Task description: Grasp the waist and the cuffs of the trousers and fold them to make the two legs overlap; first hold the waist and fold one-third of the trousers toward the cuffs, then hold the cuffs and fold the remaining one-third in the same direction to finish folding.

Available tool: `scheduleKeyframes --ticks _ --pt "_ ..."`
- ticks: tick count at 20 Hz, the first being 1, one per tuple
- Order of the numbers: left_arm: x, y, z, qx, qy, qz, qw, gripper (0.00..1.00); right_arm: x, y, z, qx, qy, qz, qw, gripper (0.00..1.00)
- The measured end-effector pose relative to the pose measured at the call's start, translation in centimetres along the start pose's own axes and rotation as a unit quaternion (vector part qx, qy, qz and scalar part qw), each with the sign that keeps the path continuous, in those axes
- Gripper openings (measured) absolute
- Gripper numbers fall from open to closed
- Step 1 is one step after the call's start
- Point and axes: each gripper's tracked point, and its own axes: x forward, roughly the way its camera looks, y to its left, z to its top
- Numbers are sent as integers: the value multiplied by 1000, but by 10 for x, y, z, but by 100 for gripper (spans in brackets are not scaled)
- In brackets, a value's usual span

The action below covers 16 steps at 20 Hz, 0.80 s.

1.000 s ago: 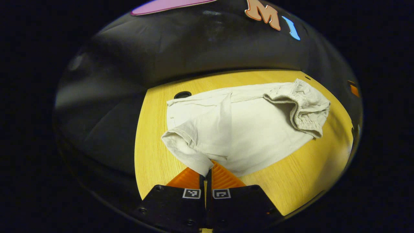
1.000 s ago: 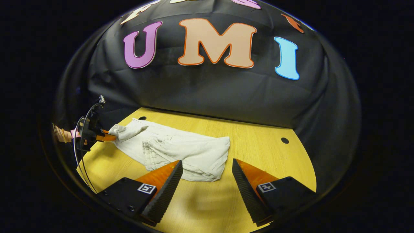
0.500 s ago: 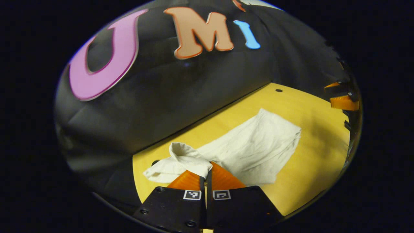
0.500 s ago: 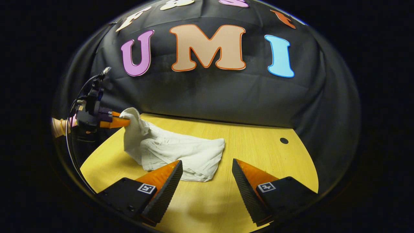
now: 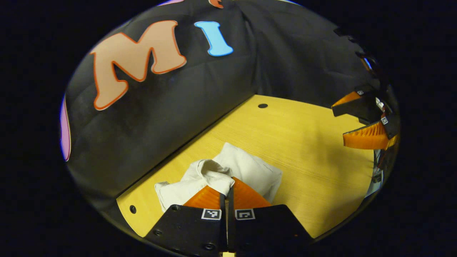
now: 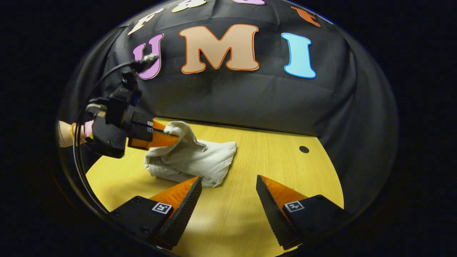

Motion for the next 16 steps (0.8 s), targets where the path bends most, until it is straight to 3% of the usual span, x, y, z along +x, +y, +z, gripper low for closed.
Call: scheduleKeyframes --ticks 6,7,11,14,16 --pt "40 -45 -24 -31 30 -28 999 7 -7 -13 -18 5 10 3 1000 98" --pt "43 -53 -27 -41 29 -37 998 15 -8 -14 -19 8 11 3 1000 98" --pt "31 -63 -20 -88 3 -37 995 100 -12 -15 -13 11 1 1 1000 98" --pt "4 -51 -14 -97 -12 -11 995 94 -15 -6 -4 23 -12 4 1000 99" --pt "-19 -43 -10 -99 -27 6 995 98 -17 0 1 23 -22 1 1000 99"
